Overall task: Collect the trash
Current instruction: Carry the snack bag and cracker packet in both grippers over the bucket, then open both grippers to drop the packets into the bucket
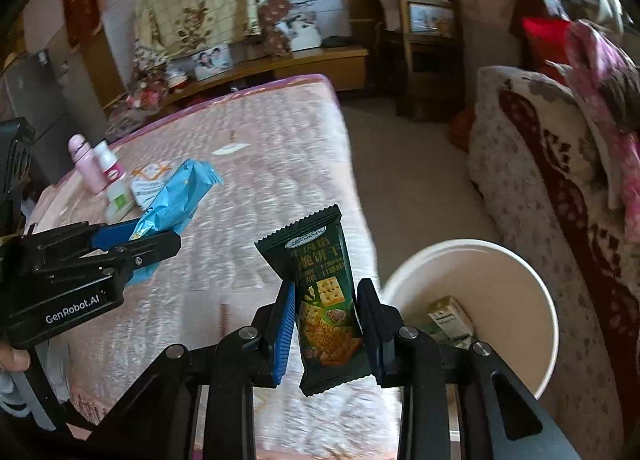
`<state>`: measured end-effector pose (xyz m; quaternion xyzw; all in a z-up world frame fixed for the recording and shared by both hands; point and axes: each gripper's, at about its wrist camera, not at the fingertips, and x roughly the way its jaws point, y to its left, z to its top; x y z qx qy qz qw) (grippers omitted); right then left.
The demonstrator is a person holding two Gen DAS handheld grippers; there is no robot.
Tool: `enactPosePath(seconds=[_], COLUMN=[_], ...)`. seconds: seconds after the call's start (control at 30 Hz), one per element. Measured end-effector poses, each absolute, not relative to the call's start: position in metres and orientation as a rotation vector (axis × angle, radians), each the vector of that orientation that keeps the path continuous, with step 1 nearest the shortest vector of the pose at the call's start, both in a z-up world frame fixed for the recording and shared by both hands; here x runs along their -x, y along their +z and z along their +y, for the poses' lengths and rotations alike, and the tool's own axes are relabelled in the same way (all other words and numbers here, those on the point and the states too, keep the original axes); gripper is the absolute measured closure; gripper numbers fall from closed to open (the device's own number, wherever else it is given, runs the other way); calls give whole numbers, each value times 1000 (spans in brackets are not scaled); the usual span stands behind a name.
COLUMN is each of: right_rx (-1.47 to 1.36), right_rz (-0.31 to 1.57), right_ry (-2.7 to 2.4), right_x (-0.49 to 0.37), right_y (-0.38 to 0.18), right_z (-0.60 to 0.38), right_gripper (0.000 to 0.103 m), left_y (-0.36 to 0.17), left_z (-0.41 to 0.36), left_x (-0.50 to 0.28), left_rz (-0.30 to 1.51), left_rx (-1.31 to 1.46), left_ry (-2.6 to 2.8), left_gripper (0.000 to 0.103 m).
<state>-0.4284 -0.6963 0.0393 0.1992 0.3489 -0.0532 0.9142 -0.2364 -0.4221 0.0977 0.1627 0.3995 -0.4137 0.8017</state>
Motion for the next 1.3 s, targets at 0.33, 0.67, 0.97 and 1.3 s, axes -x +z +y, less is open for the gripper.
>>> enactPosePath(seconds=[0.33,0.67,0.97,1.3], right_rx=[-466,-526,-576,-627], right_rz=[733,763,804,823], right_ry=[-214,-311,-363,-392], right_x=[457,480,489,489], right_y=[22,-5,-32,-51], right_z=[-745,-787,-814,-828], right_gripper=[73,73,73,41], left_y=[94,80,67,58], left_z=[-475,-519,-548,-559], left_x=[258,274,285,284], left_rz=[864,929,984,1029], left_rx=[-388,-382,-374,-341], left_ry=[-963,-1043,-1090,-1138], left_gripper=[67,67,62,49])
